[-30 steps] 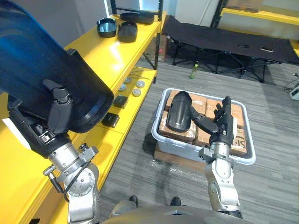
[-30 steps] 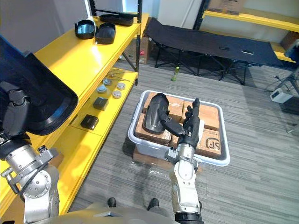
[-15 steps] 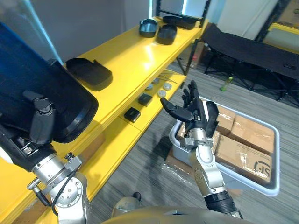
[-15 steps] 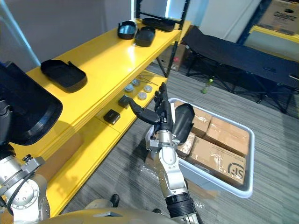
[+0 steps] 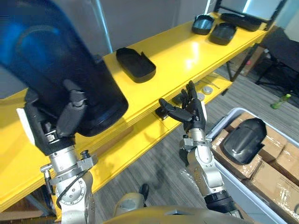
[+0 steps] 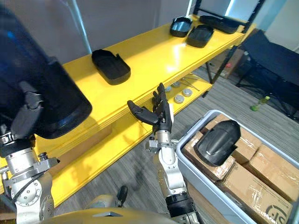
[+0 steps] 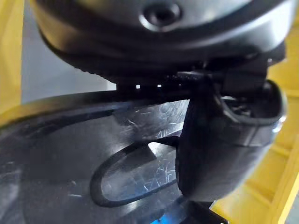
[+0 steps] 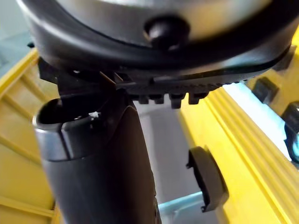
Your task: Walk over and take three plastic housings, then place them on the shelf
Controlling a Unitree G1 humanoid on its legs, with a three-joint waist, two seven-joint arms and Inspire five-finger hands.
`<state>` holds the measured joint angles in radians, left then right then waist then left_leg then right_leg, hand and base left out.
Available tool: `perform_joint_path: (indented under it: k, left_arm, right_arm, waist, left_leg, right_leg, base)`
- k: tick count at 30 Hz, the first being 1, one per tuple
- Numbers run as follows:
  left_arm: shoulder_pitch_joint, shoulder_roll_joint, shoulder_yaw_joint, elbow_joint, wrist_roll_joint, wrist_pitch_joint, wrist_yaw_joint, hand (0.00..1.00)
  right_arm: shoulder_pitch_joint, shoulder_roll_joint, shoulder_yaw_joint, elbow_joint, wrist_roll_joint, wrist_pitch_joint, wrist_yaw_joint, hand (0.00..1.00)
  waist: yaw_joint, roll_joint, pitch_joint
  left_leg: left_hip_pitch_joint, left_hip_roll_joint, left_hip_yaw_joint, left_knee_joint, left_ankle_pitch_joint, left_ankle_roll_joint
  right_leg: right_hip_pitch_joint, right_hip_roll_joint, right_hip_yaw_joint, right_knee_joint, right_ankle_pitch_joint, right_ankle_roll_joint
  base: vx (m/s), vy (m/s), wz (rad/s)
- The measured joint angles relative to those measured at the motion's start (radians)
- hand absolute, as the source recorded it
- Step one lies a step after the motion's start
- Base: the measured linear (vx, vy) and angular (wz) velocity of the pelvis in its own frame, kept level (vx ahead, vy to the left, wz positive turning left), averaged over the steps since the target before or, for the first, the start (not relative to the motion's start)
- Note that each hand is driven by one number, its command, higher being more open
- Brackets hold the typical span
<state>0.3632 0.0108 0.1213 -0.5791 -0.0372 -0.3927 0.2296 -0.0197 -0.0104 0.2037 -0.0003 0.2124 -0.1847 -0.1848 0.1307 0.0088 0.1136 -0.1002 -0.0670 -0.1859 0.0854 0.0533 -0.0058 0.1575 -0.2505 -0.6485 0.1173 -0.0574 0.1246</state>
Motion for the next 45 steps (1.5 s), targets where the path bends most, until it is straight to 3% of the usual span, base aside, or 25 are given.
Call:
perform_joint_path:
  k: [5,8,11,14,17,19,20,21,22,23,24,25,26,28,29,30,31,33,35,36,37,39,40,42,45]
  left_arm:
    - [0.002,0.000,-0.018,0.001,-0.004,0.000,0.025,0.00]
    - [0.024,-0.006,-0.029,0.000,-0.002,0.000,0.036,0.00]
    - [0.039,-0.007,-0.029,0.000,0.015,0.000,0.055,0.00]
    - [0.039,-0.012,-0.026,0.000,0.032,-0.001,0.075,0.00]
    - [0.039,-0.013,-0.003,-0.011,0.041,-0.001,0.080,0.00]
    - [0.036,-0.010,0.029,-0.027,0.044,-0.002,0.072,0.00]
    - [0.032,-0.011,0.037,-0.028,0.047,-0.004,0.071,0.00]
    - [0.021,-0.011,0.048,-0.021,0.047,-0.004,0.078,0.00]
    - [0.020,-0.005,0.058,-0.021,0.048,-0.004,0.090,0.00]
    - [0.020,0.003,0.063,-0.022,0.052,-0.004,0.099,0.00]
    - [0.020,0.012,0.078,-0.021,0.069,-0.003,0.118,0.00]
    - [0.018,0.017,0.083,-0.021,0.079,-0.003,0.131,0.00]
    - [0.004,0.029,0.087,-0.021,0.083,-0.004,0.153,0.00]
    - [-0.044,0.033,0.102,-0.019,0.077,-0.005,0.163,0.00]
    - [-0.071,0.036,0.098,-0.012,0.066,-0.014,0.154,0.00]
    - [-0.083,0.038,0.091,-0.006,0.058,-0.022,0.150,0.00]
    - [-0.099,0.040,0.076,0.009,0.047,-0.039,0.143,0.00]
    - [-0.111,0.043,0.062,0.031,0.039,-0.054,0.139,0.00]
    - [-0.114,0.048,0.061,0.031,0.038,-0.054,0.144,0.00]
    - [-0.121,0.042,0.055,0.036,0.035,-0.055,0.141,0.00]
    - [-0.116,0.027,0.036,0.035,0.020,-0.054,0.132,0.00]
    - [-0.126,0.027,0.032,0.035,0.012,-0.053,0.107,0.00]
    - [-0.138,0.027,0.026,0.035,0.012,-0.053,0.086,0.00]
    - [-0.156,0.025,0.000,0.035,0.012,-0.053,0.083,0.00]
    - [-0.172,0.024,-0.009,0.035,0.012,-0.039,0.072,0.00]
  right_arm:
    - [-0.001,-0.024,-0.021,0.000,-0.001,0.000,0.030,1.00]
    - [0.013,-0.026,-0.052,-0.001,0.001,-0.002,0.056,1.00]
    - [0.013,-0.027,-0.059,-0.005,0.012,-0.036,0.073,1.00]
    - [0.007,-0.025,-0.042,-0.005,0.043,-0.062,0.076,1.00]
    - [-0.010,-0.024,0.005,-0.027,0.042,-0.085,0.064,1.00]
    - [-0.024,-0.022,0.020,-0.060,0.040,-0.089,0.048,1.00]
    - [-0.030,-0.020,0.018,-0.065,0.040,-0.094,0.043,1.00]
    - [-0.036,-0.013,0.015,-0.065,0.040,-0.112,0.040,1.00]
    - [-0.039,-0.006,0.013,-0.066,0.040,-0.126,0.040,1.00]
    - [-0.039,-0.002,0.012,-0.066,0.040,-0.131,0.041,1.00]
    - [-0.040,0.006,0.009,-0.066,0.040,-0.134,0.041,1.00]
    - [-0.042,0.007,0.008,-0.066,0.040,-0.136,0.042,1.00]
    - [-0.056,0.009,0.008,-0.066,0.039,-0.143,0.042,1.00]
    - [-0.115,-0.007,-0.006,-0.066,0.028,-0.148,0.038,1.00]
    - [-0.150,-0.028,-0.015,-0.071,0.018,-0.161,0.022,1.00]
    - [-0.161,-0.041,-0.023,-0.081,0.008,-0.165,0.016,1.00]
    - [-0.170,-0.069,-0.041,-0.110,-0.010,-0.177,-0.003,1.00]
    - [-0.188,-0.102,-0.076,-0.152,-0.008,-0.180,-0.017,1.00]
    - [-0.228,-0.116,-0.103,-0.160,-0.008,-0.181,-0.019,1.00]
    - [-0.250,-0.126,-0.119,-0.161,-0.007,-0.187,-0.019,1.00]
    - [-0.261,-0.145,-0.127,-0.161,-0.005,-0.195,-0.018,1.00]
    - [-0.262,-0.153,-0.144,-0.165,-0.001,-0.195,-0.017,1.00]
    - [-0.260,-0.152,-0.170,-0.166,0.000,-0.194,-0.017,1.00]
    - [-0.251,-0.152,-0.204,-0.192,0.000,-0.194,-0.017,1.00]
    - [-0.216,-0.139,-0.235,-0.256,0.001,-0.195,-0.017,1.00]
  waist:
    - [-0.002,0.002,0.003]
    - [-0.014,0.008,0.012]
    - [-0.034,0.012,0.032]
    - [-0.021,0.013,0.039]
    - [0.001,0.012,0.038]
    - [0.018,0.007,0.025]
    - [0.019,0.008,0.026]
    - [0.018,0.000,0.023]
    - [0.013,-0.002,0.024]
    - [0.009,-0.005,0.025]
    - [0.000,-0.004,0.026]
    - [-0.005,0.001,0.027]
    - [-0.014,0.005,0.029]
    - [-0.027,0.011,0.032]
    - [-0.030,0.013,0.031]
    - [-0.035,0.015,0.030]
    - [-0.056,0.013,0.027]
    - [-0.064,0.008,0.022]
    - [-0.057,-0.025,0.000]
    - [-0.051,-0.026,-0.012]
    - [-0.045,0.018,-0.021]
    - [-0.049,0.043,-0.033]
    - [-0.057,0.053,-0.037]
    - [-0.057,0.053,-0.038]
    - [-0.060,0.053,-0.039]
  left_leg:
    - [-0.003,0.005,0.037,0.018,-0.001,-0.006]
    - [0.005,0.018,0.060,0.017,-0.015,-0.025]
    - [0.005,0.046,0.135,0.024,-0.022,-0.014]
    - [-0.001,0.049,0.149,0.062,-0.036,-0.011]
    - [-0.039,0.037,0.149,0.165,-0.092,0.000]
    - [-0.064,0.022,0.150,0.216,-0.136,0.027]
    - [-0.063,0.021,0.145,0.220,-0.147,0.034]
    - [-0.061,-0.005,0.126,0.235,-0.158,0.047]
    - [-0.048,-0.030,0.105,0.229,-0.161,0.054]
    - [-0.036,-0.039,0.094,0.217,-0.160,0.059]
    - [0.000,-0.052,0.059,0.187,-0.155,0.073]
    - [0.013,-0.053,0.039,0.176,-0.154,0.080]
    - [0.029,-0.054,0.000,0.169,-0.154,0.095]
    - [0.042,-0.053,-0.067,0.171,-0.166,0.088]
    - [0.044,-0.054,-0.113,0.181,-0.172,0.072]
    - [0.044,-0.056,-0.141,0.189,-0.177,0.065]
    - [0.046,-0.062,-0.209,0.203,-0.184,0.053]
    - [0.069,-0.075,-0.284,0.210,-0.202,0.022]
    - [0.077,-0.098,-0.308,0.221,-0.224,-0.012]
    - [0.072,-0.099,-0.307,0.246,-0.258,-0.033]
    - [0.052,-0.049,-0.269,0.274,-0.283,-0.053]
    - [0.034,0.016,-0.155,0.264,-0.284,-0.048]
    - [0.038,0.074,-0.033,0.227,-0.276,-0.038]
    - [0.038,0.105,0.055,0.184,-0.249,-0.040]
    - [0.040,0.102,0.048,0.134,-0.216,-0.042]
  right_leg:
    - [0.000,0.009,0.065,-0.028,-0.001,-0.002]
    - [0.004,0.020,0.101,-0.029,-0.017,-0.010]
    - [-0.009,0.026,0.130,0.002,-0.045,-0.004]
    - [-0.021,0.009,0.141,0.050,-0.079,-0.001]
    - [-0.031,-0.017,0.143,0.109,-0.120,0.021]
    - [-0.014,-0.029,0.133,0.110,-0.160,0.083]
    - [-0.034,-0.039,0.151,0.206,-0.168,0.076]
    - [-0.101,-0.083,0.193,0.442,-0.137,0.045]
    - [-0.161,-0.122,0.221,0.577,-0.081,-0.011]
    - [-0.183,-0.129,0.254,0.632,-0.048,-0.034]
    - [-0.238,-0.132,0.330,0.730,0.052,-0.026]
    - [-0.260,-0.127,0.357,0.769,0.028,-0.022]
    - [-0.295,-0.099,0.379,0.793,-0.063,-0.035]
    - [-0.334,-0.025,0.391,0.662,-0.155,-0.044]
    - [-0.356,0.035,0.464,0.544,-0.168,-0.058]
    - [-0.367,0.063,0.512,0.496,-0.167,-0.058]
    - [-0.372,0.108,0.621,0.417,-0.161,-0.048]
    - [-0.355,0.134,0.707,0.316,-0.137,-0.019]
    - [-0.330,0.108,0.688,0.194,-0.026,-0.046]
    - [-0.299,0.094,0.656,0.152,-0.003,-0.021]
    - [-0.257,0.129,0.608,0.094,0.014,-0.040]
    - [-0.215,0.159,0.556,0.033,0.029,-0.060]
    - [-0.181,0.179,0.517,-0.007,0.036,-0.071]
    - [-0.167,0.182,0.490,-0.033,0.041,-0.079]
    - [-0.164,0.177,0.466,-0.055,0.046,-0.081]
  base:
    - [-0.01,0.017,-0.11]
    - [-0.14,-0.001,-0.20]
    - [-0.12,0.013,-0.11]
    - [-0.06,0.031,-0.02]
    - [0.02,0.067,0.07]
    - [0.11,0.088,0.19]
    - [0.17,0.026,0.41]
    - [0.28,0.077,0.57]
    - [0.23,0.097,0.68]
    - [0.23,0.111,0.68]
    - [0.20,0.036,0.56]
    - [0.27,0.019,0.71]
    - [0.31,-0.006,0.80]
    - [0.26,-0.034,0.99]
    - [0.23,-0.086,0.98]
    - [0.28,-0.148,1.47]
    - [0.20,-0.142,1.46]
    - [0.28,-0.256,1.57]
    - [0.30,-0.342,1.10]
    - [0.28,-0.325,0.86]
    - [0.28,-0.335,0.88]
    - [0.17,-0.234,0.65]
    - [0.10,-0.158,0.55]
    - [0.07,-0.123,0.43]
    - [0.03,-0.050,0.21]
